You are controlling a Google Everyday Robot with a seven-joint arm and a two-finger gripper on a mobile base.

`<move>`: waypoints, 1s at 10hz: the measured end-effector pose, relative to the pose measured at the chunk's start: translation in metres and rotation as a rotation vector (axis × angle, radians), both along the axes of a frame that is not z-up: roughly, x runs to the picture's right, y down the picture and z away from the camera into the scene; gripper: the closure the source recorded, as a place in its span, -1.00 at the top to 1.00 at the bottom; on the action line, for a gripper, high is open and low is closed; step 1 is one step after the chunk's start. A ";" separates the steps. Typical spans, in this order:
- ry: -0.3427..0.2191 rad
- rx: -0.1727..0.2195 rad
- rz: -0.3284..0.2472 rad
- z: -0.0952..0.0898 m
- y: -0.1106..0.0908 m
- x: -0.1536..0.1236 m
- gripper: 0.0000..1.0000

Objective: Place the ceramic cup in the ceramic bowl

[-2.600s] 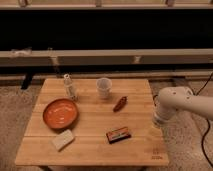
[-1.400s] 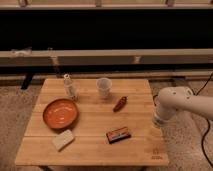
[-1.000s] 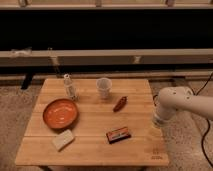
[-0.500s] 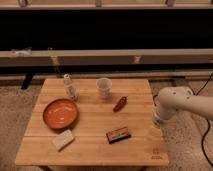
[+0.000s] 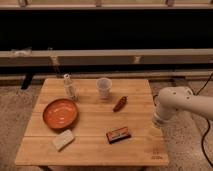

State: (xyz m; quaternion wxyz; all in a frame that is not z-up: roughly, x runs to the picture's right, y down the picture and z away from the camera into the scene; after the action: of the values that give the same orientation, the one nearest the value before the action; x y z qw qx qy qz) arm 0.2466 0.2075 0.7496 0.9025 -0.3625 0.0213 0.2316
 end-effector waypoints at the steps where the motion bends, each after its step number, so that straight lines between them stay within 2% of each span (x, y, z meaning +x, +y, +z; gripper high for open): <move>1: 0.000 0.000 0.000 0.000 0.000 0.000 0.60; 4: -0.002 -0.001 -0.001 0.000 -0.001 0.000 0.60; 6: -0.033 0.019 -0.041 0.002 -0.014 -0.004 0.60; 8: -0.071 0.048 -0.092 0.005 -0.036 -0.027 0.60; 10: -0.113 0.088 -0.152 0.013 -0.066 -0.065 0.60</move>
State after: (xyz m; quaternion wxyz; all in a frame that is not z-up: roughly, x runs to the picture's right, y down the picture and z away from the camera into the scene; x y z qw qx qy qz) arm 0.1813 0.1413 0.7629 0.9322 -0.3325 -0.0125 0.1424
